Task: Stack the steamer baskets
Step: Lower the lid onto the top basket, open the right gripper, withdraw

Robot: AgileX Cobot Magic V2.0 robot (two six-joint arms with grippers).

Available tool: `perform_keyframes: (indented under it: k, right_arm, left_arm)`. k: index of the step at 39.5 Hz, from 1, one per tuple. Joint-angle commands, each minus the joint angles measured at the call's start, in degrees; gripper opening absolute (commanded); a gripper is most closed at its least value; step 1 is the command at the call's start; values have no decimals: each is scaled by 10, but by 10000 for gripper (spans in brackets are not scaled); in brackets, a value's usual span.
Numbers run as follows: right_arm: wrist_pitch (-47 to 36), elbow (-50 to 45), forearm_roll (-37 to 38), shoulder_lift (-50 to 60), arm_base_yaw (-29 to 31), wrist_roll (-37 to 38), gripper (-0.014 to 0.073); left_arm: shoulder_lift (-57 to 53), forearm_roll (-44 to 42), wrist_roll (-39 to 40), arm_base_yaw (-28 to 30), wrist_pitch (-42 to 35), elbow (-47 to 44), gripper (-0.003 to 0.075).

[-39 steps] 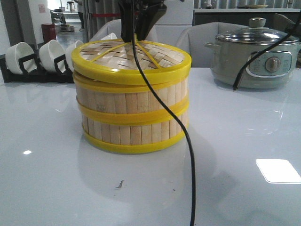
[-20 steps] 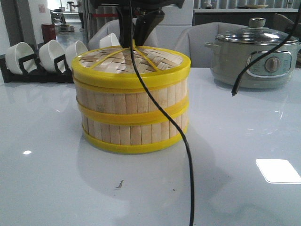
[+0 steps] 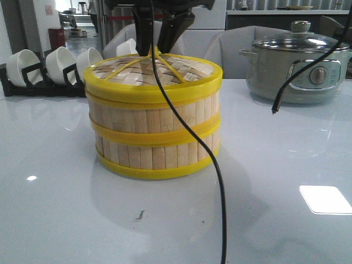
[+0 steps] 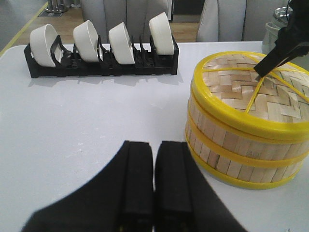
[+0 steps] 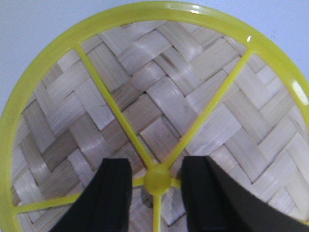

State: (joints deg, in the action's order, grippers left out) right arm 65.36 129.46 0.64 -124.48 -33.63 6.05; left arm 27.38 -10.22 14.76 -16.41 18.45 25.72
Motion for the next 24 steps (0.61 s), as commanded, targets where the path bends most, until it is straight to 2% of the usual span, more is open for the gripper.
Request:
perform_keyframes:
  k: [1,17,24]
  right_arm:
    - [-30,20,1,39,-2,-7,435]
    - [-64,15,13,110,18,-7,435]
    - [-97,-49,16,184,56,-7,435]
  left_arm:
    - [3,1,5,1,-47,17,87]
    - [3,1,5,1,-47,17,87]
    - [3,1,5,1,-47,17,87]
